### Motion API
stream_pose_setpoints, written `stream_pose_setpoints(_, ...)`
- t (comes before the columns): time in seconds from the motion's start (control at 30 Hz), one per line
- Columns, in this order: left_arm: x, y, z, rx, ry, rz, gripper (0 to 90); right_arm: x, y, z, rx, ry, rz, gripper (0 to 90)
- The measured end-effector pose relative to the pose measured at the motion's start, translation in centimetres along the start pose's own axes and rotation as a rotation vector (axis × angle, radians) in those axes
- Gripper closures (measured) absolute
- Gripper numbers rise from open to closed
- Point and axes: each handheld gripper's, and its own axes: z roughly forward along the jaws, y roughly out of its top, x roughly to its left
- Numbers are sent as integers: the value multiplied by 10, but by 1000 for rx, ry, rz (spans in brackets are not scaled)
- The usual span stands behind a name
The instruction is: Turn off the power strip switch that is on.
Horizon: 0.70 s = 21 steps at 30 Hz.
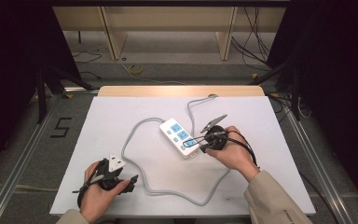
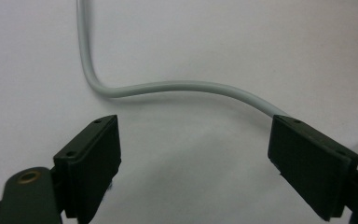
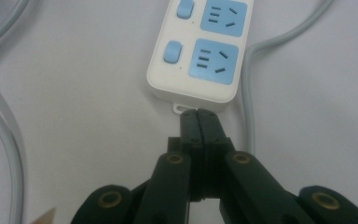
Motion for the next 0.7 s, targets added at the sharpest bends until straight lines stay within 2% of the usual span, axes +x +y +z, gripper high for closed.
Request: stream_pose_setpoints(0.7,-1,0,0,-1,-1,2,167,-1,16,7,16,-5,-7,900)
